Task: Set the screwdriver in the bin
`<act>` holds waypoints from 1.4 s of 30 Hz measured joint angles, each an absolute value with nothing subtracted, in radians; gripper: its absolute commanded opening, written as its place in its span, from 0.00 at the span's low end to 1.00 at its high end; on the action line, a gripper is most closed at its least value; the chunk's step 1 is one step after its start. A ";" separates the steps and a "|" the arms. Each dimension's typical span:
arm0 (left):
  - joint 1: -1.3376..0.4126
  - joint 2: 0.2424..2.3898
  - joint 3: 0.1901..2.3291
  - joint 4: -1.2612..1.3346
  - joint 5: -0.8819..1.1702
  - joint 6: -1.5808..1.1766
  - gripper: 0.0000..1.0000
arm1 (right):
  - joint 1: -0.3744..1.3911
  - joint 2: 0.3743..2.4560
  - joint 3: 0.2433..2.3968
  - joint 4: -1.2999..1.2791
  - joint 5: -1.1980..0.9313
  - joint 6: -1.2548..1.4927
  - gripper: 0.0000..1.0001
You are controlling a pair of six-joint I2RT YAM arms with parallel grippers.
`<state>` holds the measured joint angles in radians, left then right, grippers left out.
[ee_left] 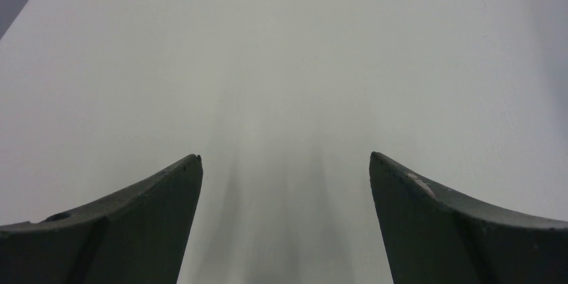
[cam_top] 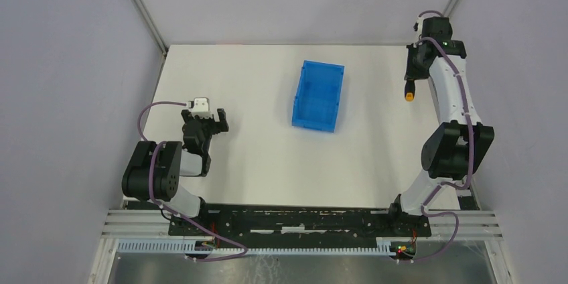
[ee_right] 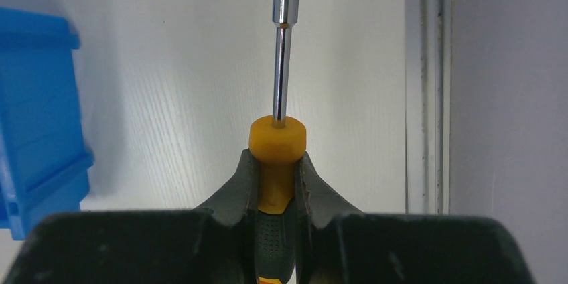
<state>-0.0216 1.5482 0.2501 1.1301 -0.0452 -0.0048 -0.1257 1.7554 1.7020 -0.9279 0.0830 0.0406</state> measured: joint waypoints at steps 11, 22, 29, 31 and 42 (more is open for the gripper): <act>-0.022 1.548 0.250 1.130 -0.045 -0.005 1.00 | 0.043 1.772 1.843 -1.003 0.052 0.150 0.00; -0.022 1.548 0.250 1.130 -0.045 -0.005 1.00 | 0.457 1.928 1.883 -0.730 0.019 0.289 0.00; -0.022 1.548 0.250 1.130 -0.045 -0.005 1.00 | 0.462 2.042 1.714 -0.573 0.035 0.292 0.00; -0.022 1.548 0.250 1.130 -0.045 -0.005 1.00 | 0.469 2.071 1.671 -0.553 0.053 0.291 0.00; -0.022 1.548 0.250 1.131 -0.045 -0.005 1.00 | 0.500 2.142 1.604 -0.444 0.072 0.317 0.49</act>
